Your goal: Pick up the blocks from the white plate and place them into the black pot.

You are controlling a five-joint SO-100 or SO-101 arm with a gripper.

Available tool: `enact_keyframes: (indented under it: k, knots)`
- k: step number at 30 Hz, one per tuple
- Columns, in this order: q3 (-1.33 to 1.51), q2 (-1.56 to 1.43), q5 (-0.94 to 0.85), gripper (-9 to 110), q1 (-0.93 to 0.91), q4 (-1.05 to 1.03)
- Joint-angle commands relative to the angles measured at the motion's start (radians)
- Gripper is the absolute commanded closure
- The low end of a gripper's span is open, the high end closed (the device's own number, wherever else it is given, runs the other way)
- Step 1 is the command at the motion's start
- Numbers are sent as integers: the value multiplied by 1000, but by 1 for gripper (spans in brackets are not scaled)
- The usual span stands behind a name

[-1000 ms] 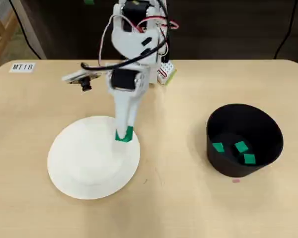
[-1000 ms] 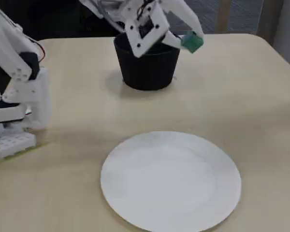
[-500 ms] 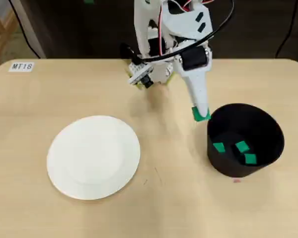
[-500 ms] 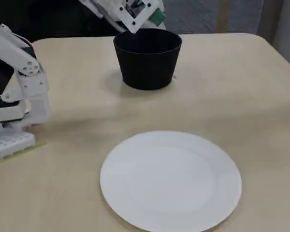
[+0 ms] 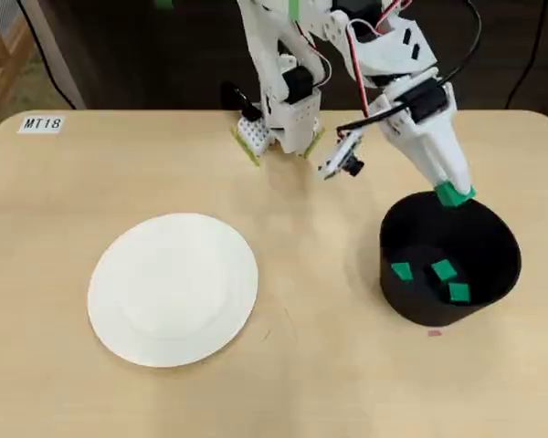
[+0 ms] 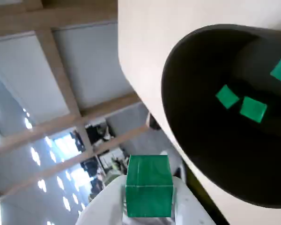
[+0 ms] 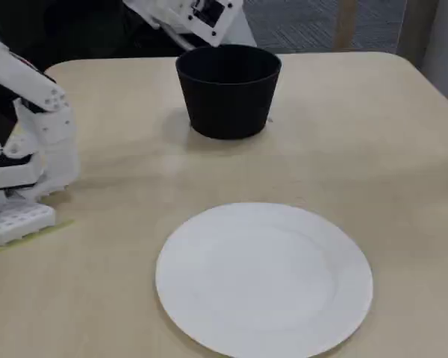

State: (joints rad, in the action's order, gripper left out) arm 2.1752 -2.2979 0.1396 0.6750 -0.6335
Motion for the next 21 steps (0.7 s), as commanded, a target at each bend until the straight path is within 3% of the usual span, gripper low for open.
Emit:
enact_keyframes:
  k: [1, 16, 19, 21]
  knots:
    - [31, -20, 14, 104, 9, 40]
    - [187, -17, 8, 103, -14, 160]
    - [189, -28, -17, 82, -17, 141]
    - [189, -32, -20, 76, -28, 127]
